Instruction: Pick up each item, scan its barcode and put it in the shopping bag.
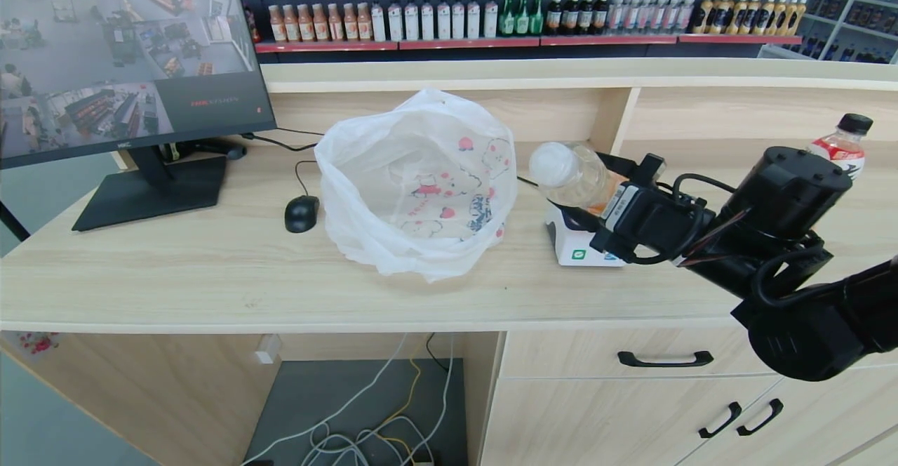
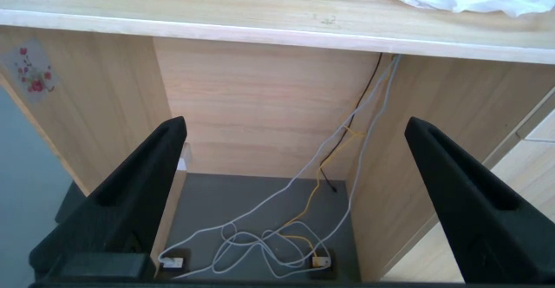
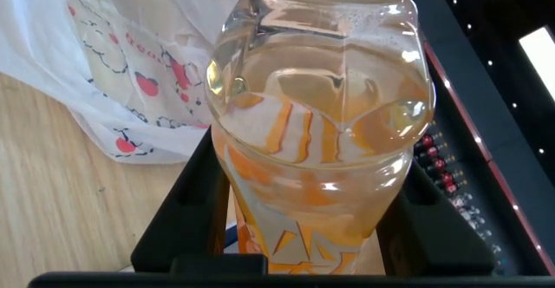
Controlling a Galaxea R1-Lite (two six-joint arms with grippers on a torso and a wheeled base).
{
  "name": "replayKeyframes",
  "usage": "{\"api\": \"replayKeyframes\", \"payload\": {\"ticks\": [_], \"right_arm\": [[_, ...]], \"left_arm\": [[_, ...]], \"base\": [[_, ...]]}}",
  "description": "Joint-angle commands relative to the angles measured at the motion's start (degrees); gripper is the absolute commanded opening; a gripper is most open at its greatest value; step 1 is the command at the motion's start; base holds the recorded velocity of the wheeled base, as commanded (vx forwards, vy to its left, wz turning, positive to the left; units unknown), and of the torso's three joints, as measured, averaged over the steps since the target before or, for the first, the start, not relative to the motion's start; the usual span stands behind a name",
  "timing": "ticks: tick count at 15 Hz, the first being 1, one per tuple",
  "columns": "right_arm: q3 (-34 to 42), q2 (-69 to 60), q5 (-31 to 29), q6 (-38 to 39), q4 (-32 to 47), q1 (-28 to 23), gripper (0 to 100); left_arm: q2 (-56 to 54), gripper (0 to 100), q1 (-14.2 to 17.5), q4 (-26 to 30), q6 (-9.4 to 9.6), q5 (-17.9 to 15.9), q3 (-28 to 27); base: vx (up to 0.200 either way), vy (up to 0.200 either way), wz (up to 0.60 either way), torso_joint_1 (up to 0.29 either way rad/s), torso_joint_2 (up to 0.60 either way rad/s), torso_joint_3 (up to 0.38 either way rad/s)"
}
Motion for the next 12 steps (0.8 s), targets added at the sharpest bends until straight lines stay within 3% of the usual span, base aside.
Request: {"api": "replayKeyframes", "payload": {"ticks": [1,7,12], "right_arm": [[-0.02,0.1,0.01,0.0,-0.04,0.01,0],[-1.16,-0.25,-0.34,0.62,-0.04,0.36,0],[-2.3,-5.44,-3.95,10.81,-0.31,1.59,0]], "left_arm": [[-0.02,100,-0.06,0.0,0.0,-0.01,0.0],[-0.02,100,-0.06,0.0,0.0,-0.01,0.0],[-0.02,100,-0.06,0.0,0.0,-0.01,0.0]], "base": [[0.0,0.0,0.0,0.0,0.0,0.0],[0.0,0.0,0.0,0.0,0.0,0.0],[0.0,0.0,0.0,0.0,0.0,0.0]]}}
